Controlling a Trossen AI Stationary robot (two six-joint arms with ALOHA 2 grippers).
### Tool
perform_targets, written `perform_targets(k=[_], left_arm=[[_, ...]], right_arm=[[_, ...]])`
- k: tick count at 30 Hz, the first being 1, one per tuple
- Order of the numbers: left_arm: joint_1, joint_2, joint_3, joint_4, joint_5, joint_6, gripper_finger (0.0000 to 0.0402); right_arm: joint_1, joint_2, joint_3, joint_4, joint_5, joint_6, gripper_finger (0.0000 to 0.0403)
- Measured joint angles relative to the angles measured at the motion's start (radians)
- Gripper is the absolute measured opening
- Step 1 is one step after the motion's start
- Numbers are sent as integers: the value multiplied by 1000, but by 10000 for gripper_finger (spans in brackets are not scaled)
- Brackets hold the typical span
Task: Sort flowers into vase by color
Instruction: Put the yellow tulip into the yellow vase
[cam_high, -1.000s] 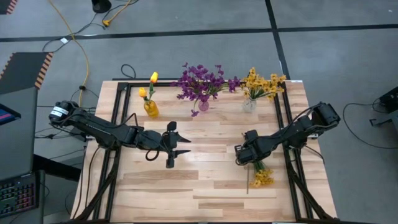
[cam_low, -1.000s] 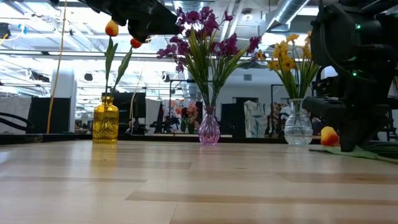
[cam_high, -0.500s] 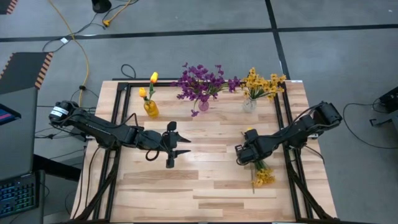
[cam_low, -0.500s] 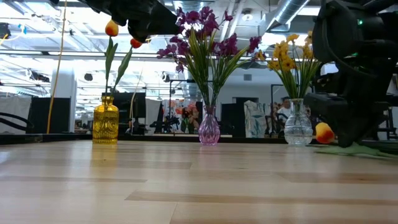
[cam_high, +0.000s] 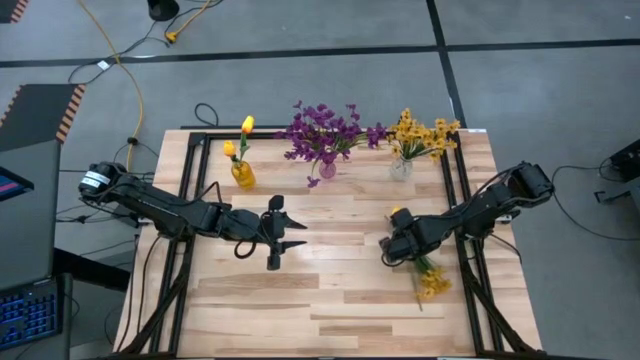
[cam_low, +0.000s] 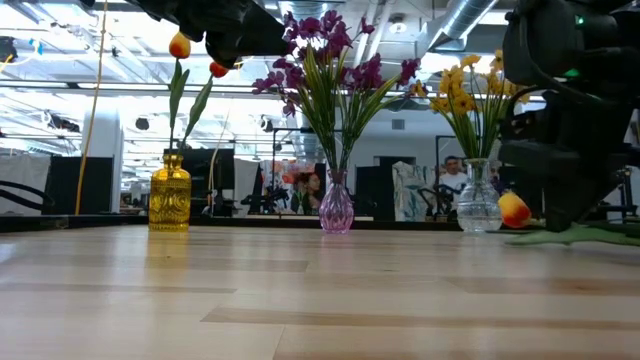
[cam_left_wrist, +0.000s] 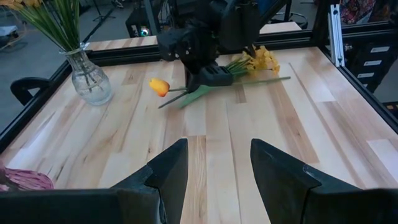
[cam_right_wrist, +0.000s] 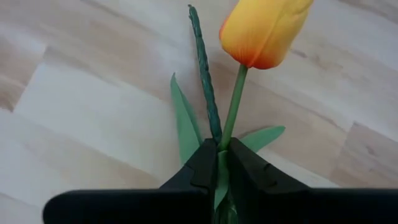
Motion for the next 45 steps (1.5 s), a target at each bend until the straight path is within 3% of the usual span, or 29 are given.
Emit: perform_targets(k=[26,35,45], left_arm=[[0,0,0,0,0,-26,163],[0,0,0,0,0,-26,163],[0,0,0,0,0,-26,163]], right_arm=[[-2,1,1,5,-39,-36,62],[-2,1,1,6,-39,-35,87],[-2,1,2,6,-39,-18,63]])
